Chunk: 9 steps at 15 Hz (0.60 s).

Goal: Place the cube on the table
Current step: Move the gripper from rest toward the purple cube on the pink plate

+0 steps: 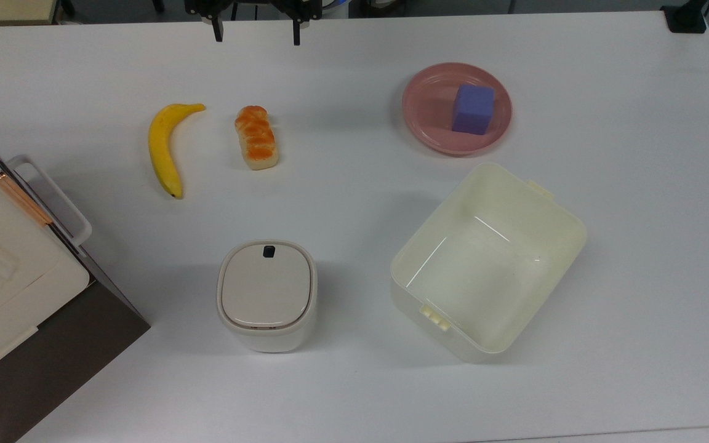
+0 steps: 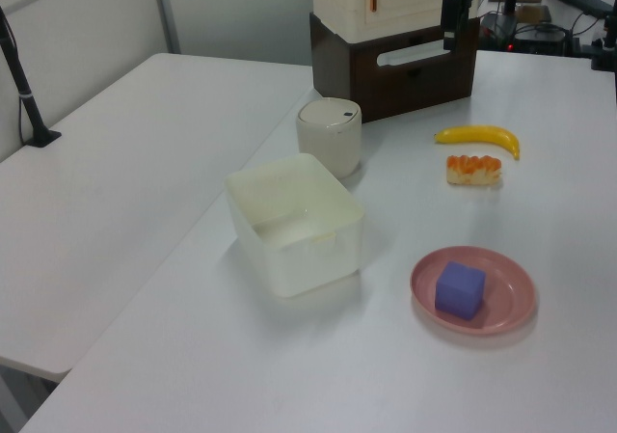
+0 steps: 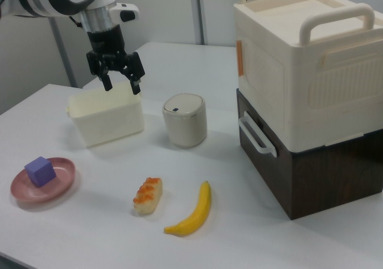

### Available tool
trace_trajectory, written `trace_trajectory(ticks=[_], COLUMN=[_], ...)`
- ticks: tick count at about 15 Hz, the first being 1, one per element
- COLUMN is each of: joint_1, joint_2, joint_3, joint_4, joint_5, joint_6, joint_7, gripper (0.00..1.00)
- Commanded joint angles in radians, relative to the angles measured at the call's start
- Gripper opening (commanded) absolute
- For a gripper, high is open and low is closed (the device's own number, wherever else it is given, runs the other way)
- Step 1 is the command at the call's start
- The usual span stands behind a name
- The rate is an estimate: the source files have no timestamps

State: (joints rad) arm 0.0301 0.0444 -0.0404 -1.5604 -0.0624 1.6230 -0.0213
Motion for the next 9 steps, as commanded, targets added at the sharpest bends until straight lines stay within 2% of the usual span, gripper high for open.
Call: trace_trajectory(ticks=[1, 9], joint_1=[0.002, -0.002], joint_2=[-0.012, -0.003], joint_3=[0.002, 0.001], joint_4=[-0.003, -0.003], joint_5=[-0.001, 0.001], joint_6=[-0.019, -0.012], joint_7=[-0.014, -0.015], gripper=[1.0, 1.0])
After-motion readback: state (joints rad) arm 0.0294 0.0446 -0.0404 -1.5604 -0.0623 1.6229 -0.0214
